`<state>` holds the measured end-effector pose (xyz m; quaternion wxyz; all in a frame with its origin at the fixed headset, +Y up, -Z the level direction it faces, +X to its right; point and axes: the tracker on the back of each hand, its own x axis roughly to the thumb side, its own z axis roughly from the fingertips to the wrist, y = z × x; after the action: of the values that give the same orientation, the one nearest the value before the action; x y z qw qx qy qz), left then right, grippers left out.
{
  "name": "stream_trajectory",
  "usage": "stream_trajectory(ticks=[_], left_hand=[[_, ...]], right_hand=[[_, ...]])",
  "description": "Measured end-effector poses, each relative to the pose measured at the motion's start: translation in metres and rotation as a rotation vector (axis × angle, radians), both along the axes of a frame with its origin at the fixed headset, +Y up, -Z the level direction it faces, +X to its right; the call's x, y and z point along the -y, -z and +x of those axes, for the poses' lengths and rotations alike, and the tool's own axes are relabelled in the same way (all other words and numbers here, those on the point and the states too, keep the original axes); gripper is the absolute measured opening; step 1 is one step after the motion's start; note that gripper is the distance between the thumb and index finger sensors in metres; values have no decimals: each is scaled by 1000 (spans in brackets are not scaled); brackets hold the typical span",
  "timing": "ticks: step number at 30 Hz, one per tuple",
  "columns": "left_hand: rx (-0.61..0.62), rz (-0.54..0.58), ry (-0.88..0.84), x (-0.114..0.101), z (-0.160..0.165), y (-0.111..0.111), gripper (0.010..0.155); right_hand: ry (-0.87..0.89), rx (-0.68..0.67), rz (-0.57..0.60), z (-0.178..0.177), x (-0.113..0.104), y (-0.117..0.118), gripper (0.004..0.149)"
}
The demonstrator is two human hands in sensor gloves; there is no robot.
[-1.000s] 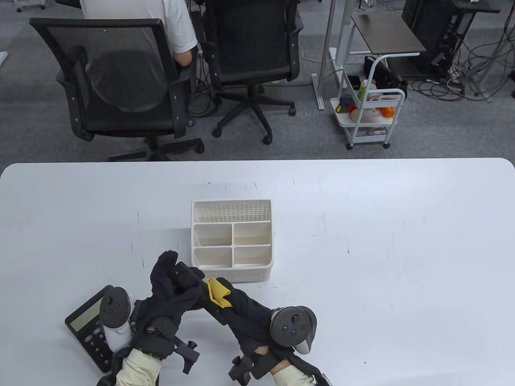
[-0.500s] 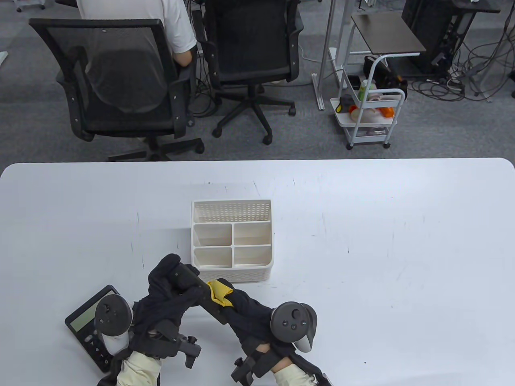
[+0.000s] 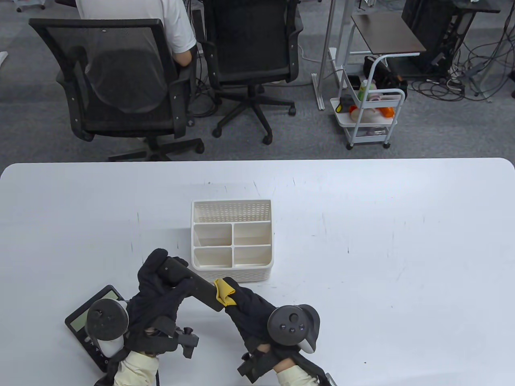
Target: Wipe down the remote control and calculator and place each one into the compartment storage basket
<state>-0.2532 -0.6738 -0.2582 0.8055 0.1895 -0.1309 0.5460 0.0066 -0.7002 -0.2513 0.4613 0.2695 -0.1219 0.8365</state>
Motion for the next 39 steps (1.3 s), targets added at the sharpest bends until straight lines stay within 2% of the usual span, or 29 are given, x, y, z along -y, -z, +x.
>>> stream_trajectory(ticks=[6,13,19,22,27,33,39], left_hand=[[17,-81,-23,10,9,2,78],[-19,-137,-107,12,-2,3,72],[-62,-164,-168,15,-16,5,67],[-74,-167,-144,14,-17,5,66],[-42,-215,-181,17,-14,6,61],[-41,-233,-196,17,-20,7,63],[20,-253,-212,17,-20,9,55]], right_hand=[[-90,3,180,-11,-6,-10,54],[-335,2,430,-20,-7,-21,54],[-443,-5,523,-26,-6,-27,54],[-507,-15,585,-32,-5,-32,53],[-549,-47,609,-39,-2,-35,55],[-649,-45,728,-37,-3,-37,53],[-531,-8,643,-30,-5,-31,54]])
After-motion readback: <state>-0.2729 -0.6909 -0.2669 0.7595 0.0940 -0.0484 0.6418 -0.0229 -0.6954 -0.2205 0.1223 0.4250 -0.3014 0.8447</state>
